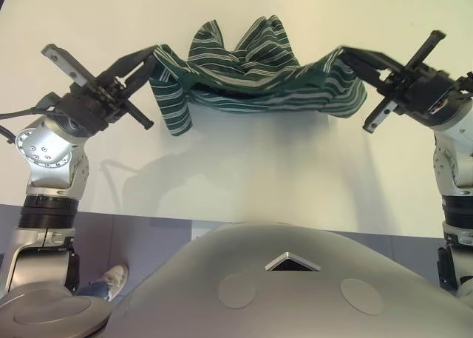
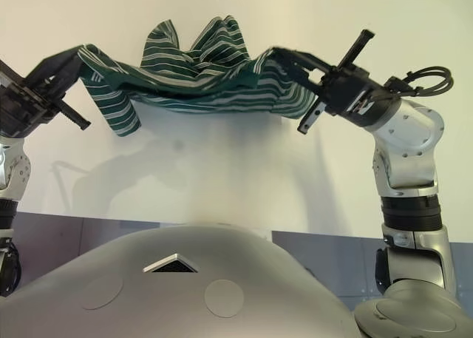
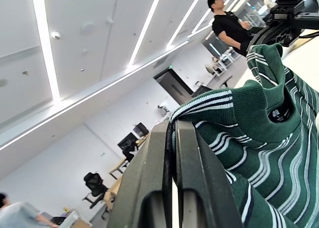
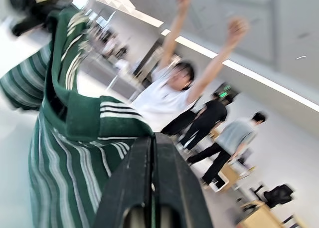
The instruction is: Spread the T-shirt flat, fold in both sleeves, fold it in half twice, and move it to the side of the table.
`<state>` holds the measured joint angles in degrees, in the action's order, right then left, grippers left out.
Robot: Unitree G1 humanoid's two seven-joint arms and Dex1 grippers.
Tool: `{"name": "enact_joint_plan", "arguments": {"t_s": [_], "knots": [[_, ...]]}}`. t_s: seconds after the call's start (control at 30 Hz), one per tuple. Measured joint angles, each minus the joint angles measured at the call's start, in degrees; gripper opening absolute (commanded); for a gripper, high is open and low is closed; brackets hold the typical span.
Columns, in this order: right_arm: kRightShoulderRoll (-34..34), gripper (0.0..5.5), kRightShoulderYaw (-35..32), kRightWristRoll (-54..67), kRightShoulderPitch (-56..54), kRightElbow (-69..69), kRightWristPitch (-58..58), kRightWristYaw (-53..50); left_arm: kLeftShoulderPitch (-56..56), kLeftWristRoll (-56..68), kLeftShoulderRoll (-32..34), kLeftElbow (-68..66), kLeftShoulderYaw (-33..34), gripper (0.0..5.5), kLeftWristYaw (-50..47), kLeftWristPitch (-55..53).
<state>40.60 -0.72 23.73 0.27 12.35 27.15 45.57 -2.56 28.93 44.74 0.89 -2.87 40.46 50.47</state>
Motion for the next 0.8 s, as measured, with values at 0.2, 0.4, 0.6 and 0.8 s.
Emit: {"name": "enact_joint_plan", "arguments": {"t_s": [0.2, 0.4, 0.6, 0.8], "knots": [[-1.3, 0.03, -5.25, 7.61, -0.63, 5.26, -3.29, -0.21, 1.34, 1.94, -1.96, 4.69, 4.78, 0.0, 0.24, -3.8], [-2.45, 0.03, -10.8, 12.78, -3.35, 9.38, -6.28, -2.09, 8.3, -2.04, -3.71, 7.27, 10.33, 0.0, -3.29, -8.35], [-2.63, 0.03, -15.19, 17.08, -6.94, 12.25, -10.02, -2.93, 12.57, -2.05, -2.38, 12.49, 15.17, 0.0, -3.15, -11.31], [-2.78, 0.03, -16.94, 18.7, -9.76, 12.68, -11.82, -2.86, 18.2, -2.61, -0.94, 12.78, 17.65, 0.0, -2.49, -13.57]]}}
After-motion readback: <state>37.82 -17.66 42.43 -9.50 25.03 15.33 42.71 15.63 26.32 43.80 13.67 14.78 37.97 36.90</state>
